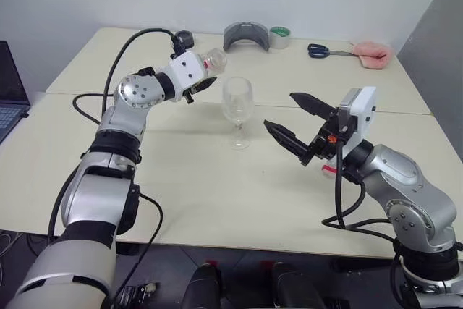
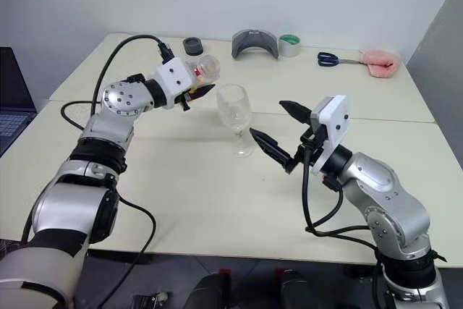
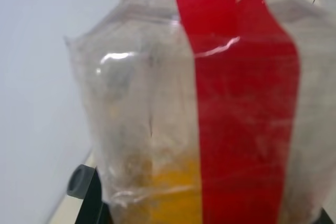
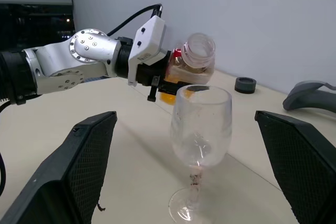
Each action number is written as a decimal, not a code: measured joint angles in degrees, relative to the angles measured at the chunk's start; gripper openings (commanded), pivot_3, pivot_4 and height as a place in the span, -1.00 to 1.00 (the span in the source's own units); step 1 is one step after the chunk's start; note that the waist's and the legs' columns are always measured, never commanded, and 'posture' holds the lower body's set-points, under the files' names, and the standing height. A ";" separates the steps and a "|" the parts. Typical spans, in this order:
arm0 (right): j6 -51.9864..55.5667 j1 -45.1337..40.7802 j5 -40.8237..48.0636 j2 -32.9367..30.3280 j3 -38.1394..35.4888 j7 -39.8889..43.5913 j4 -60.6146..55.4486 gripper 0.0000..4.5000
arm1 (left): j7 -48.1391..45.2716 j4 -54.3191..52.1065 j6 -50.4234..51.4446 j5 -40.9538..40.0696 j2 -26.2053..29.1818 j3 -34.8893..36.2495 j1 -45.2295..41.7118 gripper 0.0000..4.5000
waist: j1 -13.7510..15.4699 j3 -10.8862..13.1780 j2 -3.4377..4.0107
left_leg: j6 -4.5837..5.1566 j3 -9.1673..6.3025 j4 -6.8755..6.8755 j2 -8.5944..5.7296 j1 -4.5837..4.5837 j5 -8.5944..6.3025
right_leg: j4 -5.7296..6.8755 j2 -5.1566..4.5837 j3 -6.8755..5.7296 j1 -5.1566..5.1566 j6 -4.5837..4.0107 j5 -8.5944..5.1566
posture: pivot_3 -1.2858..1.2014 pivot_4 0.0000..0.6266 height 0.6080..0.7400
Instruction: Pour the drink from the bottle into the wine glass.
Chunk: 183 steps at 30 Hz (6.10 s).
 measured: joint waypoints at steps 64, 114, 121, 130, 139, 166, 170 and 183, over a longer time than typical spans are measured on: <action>-0.48 0.34 -3.96 3.63 0.32 0.19 0.01 1.00 | 22.28 15.60 -20.26 28.83 4.24 -18.68 -16.71 -0.26 | -0.04 0.00 0.00 | 0.00 0.06 0.18 -0.02 0.01 0.00 | 0.30 -0.01 0.02 -0.06 0.00 0.00 | 0.03 -0.52 1.00; -0.73 -0.14 -4.59 4.27 0.33 1.36 1.37 1.00 | 29.80 17.64 -20.43 35.51 6.31 -23.53 -20.66 -0.26 | -0.04 0.00 0.00 | 0.00 0.09 0.50 -0.01 -0.01 0.00 | 0.42 -0.01 0.03 -0.04 0.00 0.00 | 0.03 -0.52 1.00; -1.47 -0.08 -5.16 4.27 0.33 1.82 2.18 1.00 | 29.82 17.67 -20.45 35.47 6.30 -23.55 -21.24 -0.26 | -0.04 0.00 0.00 | 0.00 0.09 0.52 -0.01 -0.02 0.00 | 0.43 -0.01 0.03 -0.04 0.00 0.00 | 0.03 -0.52 1.00; -1.59 -0.08 -6.09 4.86 0.35 1.98 2.18 1.00 | 28.20 17.72 -20.92 33.60 5.50 -22.59 -21.31 -0.26 | -0.03 0.00 0.00 | 0.01 0.09 0.56 -0.01 -0.04 0.00 | 0.44 -0.01 0.03 -0.03 0.00 0.00 | 0.03 -0.52 1.00; -1.59 -0.10 -6.16 5.34 0.35 1.87 2.18 1.00 | 23.73 17.66 -22.24 27.16 4.02 -18.90 -20.94 -0.26 | -0.08 0.00 0.00 | 0.01 0.09 0.59 -0.01 -0.03 0.00 | 0.48 -0.01 0.03 -0.03 0.00 0.00 | 0.03 -0.52 1.00; 4.42 7.01 1.29 -4.08 0.72 11.76 -3.73 1.00 | 17.32 -16.04 28.22 -18.69 -7.29 19.65 9.54 -0.26 | -0.70 -0.01 0.00 | 0.00 -0.24 0.93 0.01 0.03 0.00 | 1.15 -0.07 -0.05 0.01 -0.01 0.00 | 0.03 -0.52 1.00; 3.04 9.08 1.21 -5.43 0.67 14.80 -3.76 1.00 | 20.33 -21.39 31.98 -20.27 -7.33 22.53 14.76 -0.26 | -0.81 -0.01 0.00 | 0.00 -0.19 0.92 -0.03 0.15 0.00 | 1.15 -0.02 -0.01 0.03 0.00 0.00 | 0.03 -0.52 1.00; 0.87 10.35 0.58 -5.10 0.81 15.22 -3.29 1.00 | 20.67 -22.82 28.47 -21.54 -11.20 22.68 25.61 -0.26 | -0.36 -0.02 -0.02 | -0.01 -0.15 0.92 -0.04 0.15 0.00 | 1.14 -0.02 -0.03 0.07 0.00 0.00 | 0.03 -0.52 1.00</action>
